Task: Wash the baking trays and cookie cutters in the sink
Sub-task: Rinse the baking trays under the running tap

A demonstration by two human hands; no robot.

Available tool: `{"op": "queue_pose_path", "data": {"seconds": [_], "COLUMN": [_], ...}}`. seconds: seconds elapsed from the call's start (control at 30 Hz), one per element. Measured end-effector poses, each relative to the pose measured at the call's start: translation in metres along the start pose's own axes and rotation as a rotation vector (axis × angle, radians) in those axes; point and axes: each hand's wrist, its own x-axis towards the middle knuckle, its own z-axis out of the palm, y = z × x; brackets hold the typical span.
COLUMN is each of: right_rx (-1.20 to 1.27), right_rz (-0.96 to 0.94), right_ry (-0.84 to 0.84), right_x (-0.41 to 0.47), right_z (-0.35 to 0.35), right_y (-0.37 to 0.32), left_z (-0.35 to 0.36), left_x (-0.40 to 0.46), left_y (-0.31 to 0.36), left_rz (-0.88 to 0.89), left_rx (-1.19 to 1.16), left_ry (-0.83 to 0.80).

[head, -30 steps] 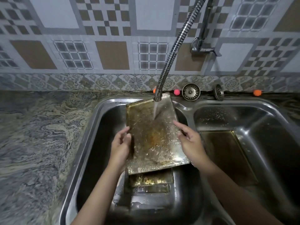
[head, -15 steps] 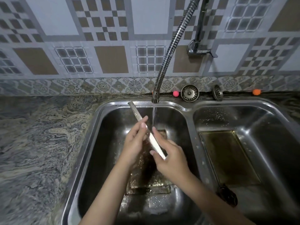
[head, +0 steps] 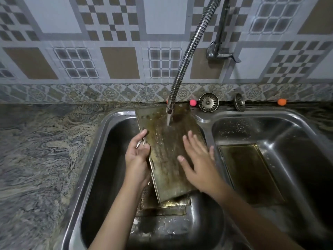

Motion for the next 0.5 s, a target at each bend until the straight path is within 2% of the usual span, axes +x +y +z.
{"op": "queue_pose_path", "data": {"seconds": [0.13, 0.27, 0.33, 0.4, 0.5], "right_rx": [-0.100, -0.192, -0.217, -0.230, -0.189], "right_rz": [0.176, -0.114, -0.182, -0.088, 0.184], "right_ry": [0.101, 0.073, 0.055, 0.050, 0.099], "right_x": [0.036, 0.022, 0.007, 0.013, 0.043], "right_z": [-0.014, 0.008, 0.013, 0.006, -0.015], "right_y": [-0.010, -0.051, -0.043, -0.017, 0.009], "left_z": [0.008, 0.014, 0.008, -0.001, -0.005], "left_x": [-0.009, -0.004, 0.001, 0.004, -0.003], "left_y": [-0.011, -0.011, -0.003, 0.001, -0.005], "left_rz": [0.000, 0.009, 0.004, 0.003, -0.037], "left_rx": [0.006, 0.002, -0.027, -0.023, 0.011], "left_ry": [-0.099, -0.090, -0.070, -0.058, -0.067]}}
